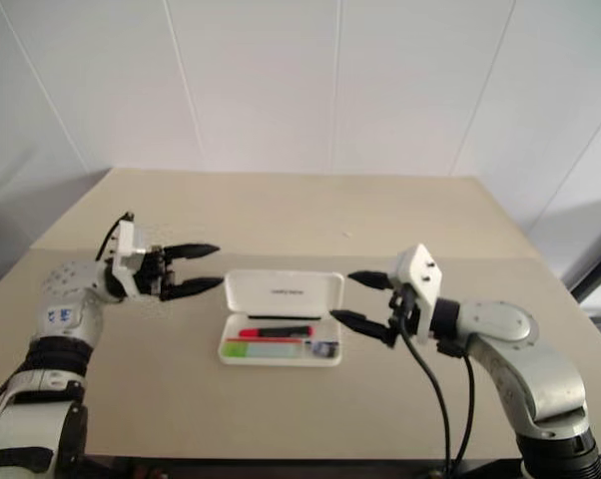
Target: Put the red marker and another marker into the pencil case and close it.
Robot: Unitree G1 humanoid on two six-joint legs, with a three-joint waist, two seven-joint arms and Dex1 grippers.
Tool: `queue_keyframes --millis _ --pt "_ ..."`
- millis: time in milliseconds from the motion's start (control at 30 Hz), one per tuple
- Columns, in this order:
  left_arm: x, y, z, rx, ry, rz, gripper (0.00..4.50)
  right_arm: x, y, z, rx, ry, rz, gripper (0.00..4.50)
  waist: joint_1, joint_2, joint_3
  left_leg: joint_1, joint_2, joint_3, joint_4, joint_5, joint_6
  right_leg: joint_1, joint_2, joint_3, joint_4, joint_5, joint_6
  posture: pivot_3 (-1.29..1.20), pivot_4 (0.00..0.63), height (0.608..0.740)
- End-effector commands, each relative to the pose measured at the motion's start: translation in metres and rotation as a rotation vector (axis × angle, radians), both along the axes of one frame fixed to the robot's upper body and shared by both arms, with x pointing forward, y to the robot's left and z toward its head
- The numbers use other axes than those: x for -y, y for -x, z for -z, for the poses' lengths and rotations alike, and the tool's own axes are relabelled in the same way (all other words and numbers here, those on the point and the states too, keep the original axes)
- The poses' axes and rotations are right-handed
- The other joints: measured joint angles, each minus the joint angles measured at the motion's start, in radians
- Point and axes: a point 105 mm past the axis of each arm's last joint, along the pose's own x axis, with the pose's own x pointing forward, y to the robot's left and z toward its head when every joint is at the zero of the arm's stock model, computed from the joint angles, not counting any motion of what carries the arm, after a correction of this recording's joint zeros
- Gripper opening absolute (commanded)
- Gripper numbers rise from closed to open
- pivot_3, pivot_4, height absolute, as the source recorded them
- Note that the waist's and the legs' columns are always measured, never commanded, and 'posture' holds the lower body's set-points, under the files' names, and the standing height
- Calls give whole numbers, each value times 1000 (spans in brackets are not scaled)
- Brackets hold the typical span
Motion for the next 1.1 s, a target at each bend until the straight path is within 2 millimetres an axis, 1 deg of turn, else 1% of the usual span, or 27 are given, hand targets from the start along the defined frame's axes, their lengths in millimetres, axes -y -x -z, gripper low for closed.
queue_keyframes --millis 33,200,233,300,400,533,600,667,833,967,1100 --pt "0 -6 -15 56 -10 -16 1684 7 6 -14 66 -41 19 4500 1 0 0 0 0 0 0 0 0 0 0 0 0 0 0 0 150 740" --pt "2 -24 -21 85 -48 -101 72 12 9 -10 62 -39 33 4500 3 0 0 0 0 0 0 0 0 0 0 0 0 0 0 0 150 740" --pt "2 -26 -21 86 -60 -116 29 13 9 -10 61 -38 36 4500 2 0 0 0 0 0 1 0 0 0 0 0 0 0 0 0 150 740" --pt "0 -35 -13 66 -115 -184 29 14 9 -9 60 -38 42 4500 2 0 0 0 0 0 1 0 0 0 0 0 0 0 0 0 150 740" --pt "-5 -45 7 18 -230 -272 29 15 10 -8 59 -36 48 4500 1 0 0 0 0 0 1 0 0 0 0 0 0 0 1 0 150 740" --pt "-2 -50 24 -33 -294 -293 29 18 11 -8 61 -36 58 4500 2 0 0 0 0 0 1 0 0 0 0 0 1 0 1 0 150 740" --pt "3 -47 29 -52 -294 -252 29 18 12 -8 60 -37 61 4500 5 0 0 -1 0 0 1 0 0 0 0 0 1 0 1 0 150 740" --pt "10 -41 31 -72 -275 -172 29 20 13 -8 55 -39 59 4500 10 0 0 -1 0 0 1 0 0 0 0 0 1 0 1 0 150 740" --pt "25 -26 25 -101 -222 17 29 27 20 -10 42 -87 27 4500 21 0 0 -1 0 0 1 0 0 0 0 0 1 0 1 0 150 740" --pt "30 -14 25 -127 -245 145 29 43 22 -1 7 -73 -1 4500 22 0 0 0 0 0 1 0 0 1 0 0 1 0 1 0 150 740" --pt "33 -9 28 -130 -291 189 29 55 22 -1 16 -80 -46 4500 21 0 0 0 0 0 4 0 0 1 0 0 1 1 2 0 150 740"
